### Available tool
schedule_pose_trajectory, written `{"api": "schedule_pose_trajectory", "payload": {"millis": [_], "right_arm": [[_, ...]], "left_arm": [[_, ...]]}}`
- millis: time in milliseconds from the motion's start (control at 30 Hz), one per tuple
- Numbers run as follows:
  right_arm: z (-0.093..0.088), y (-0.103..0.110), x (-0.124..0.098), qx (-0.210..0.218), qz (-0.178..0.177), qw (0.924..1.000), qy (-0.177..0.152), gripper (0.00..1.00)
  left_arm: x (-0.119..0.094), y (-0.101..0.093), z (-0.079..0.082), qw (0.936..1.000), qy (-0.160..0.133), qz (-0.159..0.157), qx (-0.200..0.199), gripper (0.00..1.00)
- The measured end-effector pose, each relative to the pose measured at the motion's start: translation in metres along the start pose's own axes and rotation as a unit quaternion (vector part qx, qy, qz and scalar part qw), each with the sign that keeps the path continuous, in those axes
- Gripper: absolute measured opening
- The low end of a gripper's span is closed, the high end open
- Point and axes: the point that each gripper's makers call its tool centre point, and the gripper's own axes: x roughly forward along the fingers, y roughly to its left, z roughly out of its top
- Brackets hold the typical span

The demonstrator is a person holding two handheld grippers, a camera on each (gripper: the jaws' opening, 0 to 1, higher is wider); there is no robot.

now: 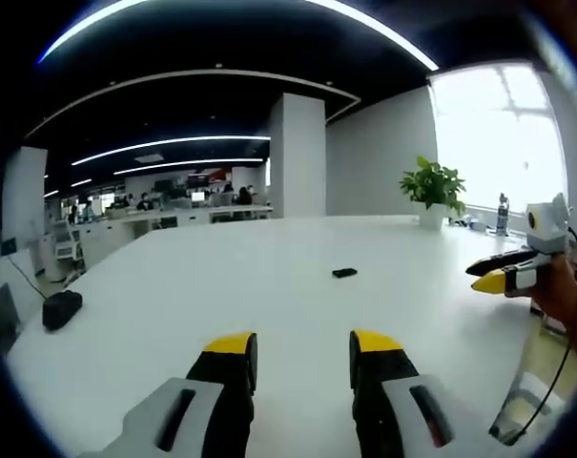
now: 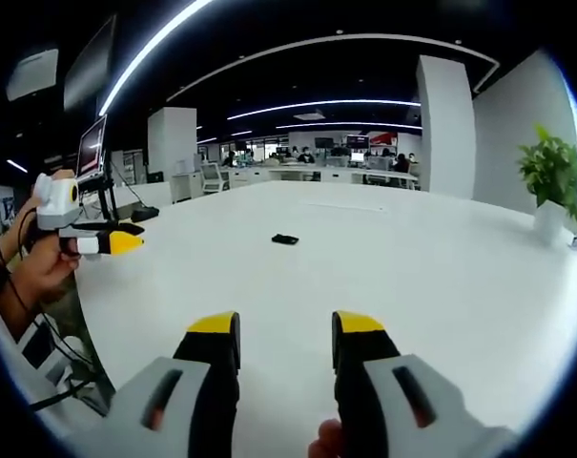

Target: Snap the two parts of the plastic buckle together until the buckle closes and remains connected.

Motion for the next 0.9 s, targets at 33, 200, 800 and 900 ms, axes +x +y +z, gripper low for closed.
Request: {"api": "schedule_pose_trajectory", "payload": {"millis": [33,200,800,900], "right_arm": [[-0.0001,-0.0001,0.0000,0.000,0.000,1.0000,0.000,0.38],[-0.0002,0.0011,0.0001,-0.003,0.001,1.0000,0.001,0.38],[-0.0037,0.0019,0.0028,-0.001,0.000,1.0000,0.005,0.38],[-0.0034,0.0019,0.0025,-0.001,0.000,1.0000,0.005,0.38]], "left_arm": [[-0.0003,0.0004,0.0001,1.0000,0.000,0.001,0.000,0.38],[-0.0016,0.0018,0.0005,1.0000,-0.001,0.004,-0.001,0.38],[-0.0011,0.0031,-0.0008,1.0000,0.000,0.008,0.001,0.38],[-0.0013,0.0039,-0.0006,0.9999,0.000,0.010,0.002,0.38]]}}
